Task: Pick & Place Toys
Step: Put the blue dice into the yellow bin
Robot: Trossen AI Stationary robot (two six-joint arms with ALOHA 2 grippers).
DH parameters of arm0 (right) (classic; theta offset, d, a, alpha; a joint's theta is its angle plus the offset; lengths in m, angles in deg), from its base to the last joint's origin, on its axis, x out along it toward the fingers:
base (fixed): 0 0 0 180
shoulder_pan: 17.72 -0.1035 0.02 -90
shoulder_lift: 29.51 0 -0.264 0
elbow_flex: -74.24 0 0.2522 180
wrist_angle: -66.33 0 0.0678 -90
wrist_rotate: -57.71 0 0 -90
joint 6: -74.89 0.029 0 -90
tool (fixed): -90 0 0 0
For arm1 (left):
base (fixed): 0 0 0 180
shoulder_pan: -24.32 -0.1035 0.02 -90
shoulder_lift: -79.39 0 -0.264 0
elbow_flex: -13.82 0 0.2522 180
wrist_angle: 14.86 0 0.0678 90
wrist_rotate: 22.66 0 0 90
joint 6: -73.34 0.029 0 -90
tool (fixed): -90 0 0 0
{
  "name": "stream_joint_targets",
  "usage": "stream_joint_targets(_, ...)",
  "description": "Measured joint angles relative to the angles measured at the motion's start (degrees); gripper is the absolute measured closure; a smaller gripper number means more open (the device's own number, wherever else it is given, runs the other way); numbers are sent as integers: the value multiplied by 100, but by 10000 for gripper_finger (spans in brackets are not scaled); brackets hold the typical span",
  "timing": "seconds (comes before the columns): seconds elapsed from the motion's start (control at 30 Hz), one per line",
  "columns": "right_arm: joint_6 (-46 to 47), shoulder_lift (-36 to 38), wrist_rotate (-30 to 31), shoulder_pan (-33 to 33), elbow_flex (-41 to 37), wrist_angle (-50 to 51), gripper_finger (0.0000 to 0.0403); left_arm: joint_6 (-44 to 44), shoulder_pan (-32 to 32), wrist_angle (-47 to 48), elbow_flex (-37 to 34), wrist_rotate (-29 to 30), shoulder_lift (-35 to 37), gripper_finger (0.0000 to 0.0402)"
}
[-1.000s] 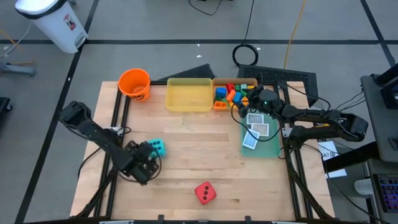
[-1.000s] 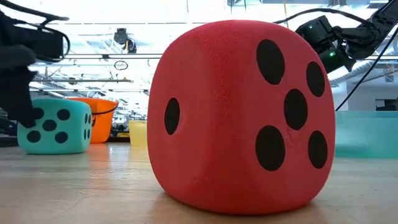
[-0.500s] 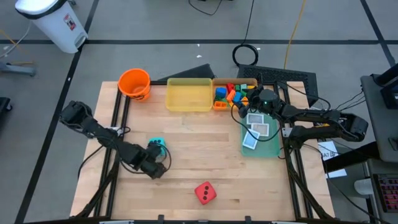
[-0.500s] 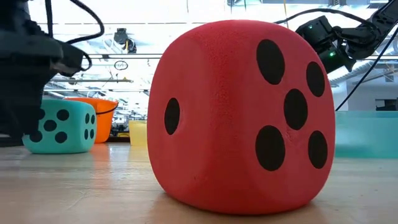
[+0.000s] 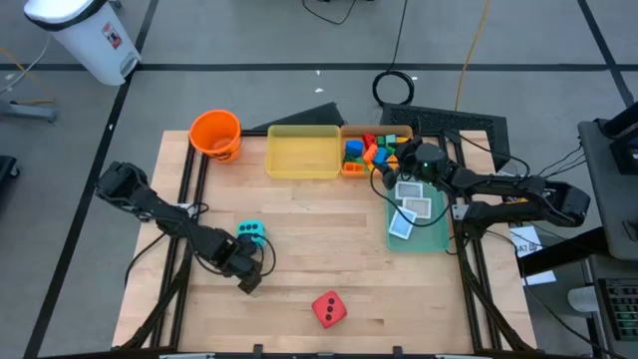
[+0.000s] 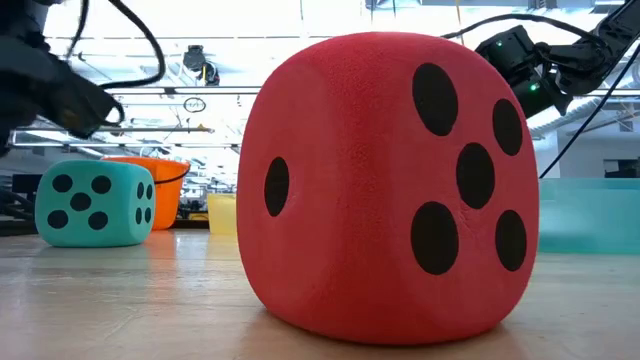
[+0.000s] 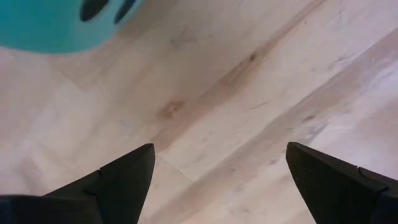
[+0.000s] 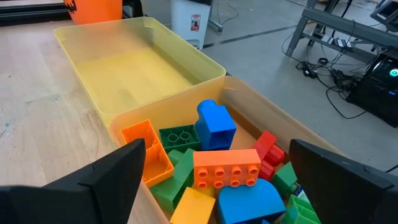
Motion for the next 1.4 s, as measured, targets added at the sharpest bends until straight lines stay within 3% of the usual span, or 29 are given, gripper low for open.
stream_joint_targets(0.17,3,0,-2,0,0,2,37,-63,-83,431,485,24,143,41)
stream_joint_targets(0.33,213,0,-158,0,0,2,37,562,11,1134,1499,1004,186,47)
stream_joint_targets(0.5,208,0,-293,0,0,-24,37,1111,121,2449,2161,2015,-212,59)
stream_joint_targets(0.7,163,0,-282,2,0,-24,37,1811,225,3388,2142,2224,-978,63)
stream_joint_targets(0.83,146,0,-282,2,0,-24,37,2126,195,3453,2142,2785,-1532,62)
stream_joint_targets(1.07,146,0,-278,2,0,-25,37,2330,188,3497,2144,3131,-2294,62)
stream_joint_targets(1.4,146,0,-279,2,0,-24,37,2391,122,3408,2149,3432,-2483,62)
